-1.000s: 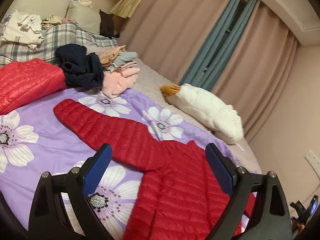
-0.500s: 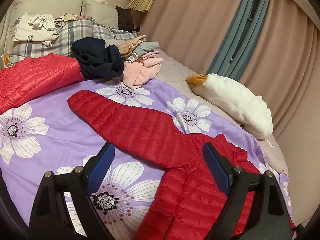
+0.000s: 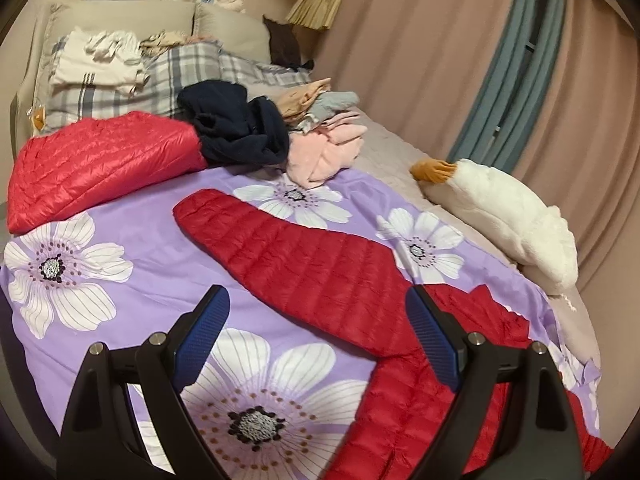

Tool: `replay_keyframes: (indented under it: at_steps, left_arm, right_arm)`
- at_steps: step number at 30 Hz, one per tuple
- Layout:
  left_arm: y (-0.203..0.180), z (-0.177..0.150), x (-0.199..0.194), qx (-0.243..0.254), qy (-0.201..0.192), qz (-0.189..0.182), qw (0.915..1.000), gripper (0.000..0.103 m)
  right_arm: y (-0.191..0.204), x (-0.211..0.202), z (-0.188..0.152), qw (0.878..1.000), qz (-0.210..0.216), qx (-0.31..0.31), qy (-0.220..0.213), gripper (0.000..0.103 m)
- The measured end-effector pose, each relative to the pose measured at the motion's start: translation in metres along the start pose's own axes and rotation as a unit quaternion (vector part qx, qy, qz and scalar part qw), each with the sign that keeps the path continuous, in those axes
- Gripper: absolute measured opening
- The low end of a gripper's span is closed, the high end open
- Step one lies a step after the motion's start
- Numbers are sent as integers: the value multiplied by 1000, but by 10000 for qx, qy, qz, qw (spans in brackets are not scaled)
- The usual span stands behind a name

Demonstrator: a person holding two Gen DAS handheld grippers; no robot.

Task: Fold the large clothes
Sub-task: 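Grasp the jacket sleeve cuff with the right gripper and lift it, then carry the sleeve across the jacket body with the right gripper and release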

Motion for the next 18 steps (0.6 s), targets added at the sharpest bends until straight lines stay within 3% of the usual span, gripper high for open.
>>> replay_keyframes:
  at_steps: [5,10,13,18]
  left_arm:
    - [14,15,-9,134,7,366,9992,86]
    - [31,38,-39,20,12,189,9998,86]
    - [34,49,-47,182,-24,345,9992,86]
    - [41,57,-58,300,3,160,9994,86]
  right_arm:
    - [70,-63,-5,9948,99,-943,-377,15]
    - [152,-133,-21,9810,866,-1655,-531,10]
    - [202,-157,-47,9692,1124,-2129,-514,10]
    - [265,-180,-95,9481,1828,-2591,-223,8]
Point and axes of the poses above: each gripper's, at about its wrist camera, not at the fingertips, and x roughly the way its jaws point, y to its left, z to its top, the point moved 3 cm from there along x, roughly the way its jaws point, and after that the axes turned 10 degrees about y, right-handed, at the moved point
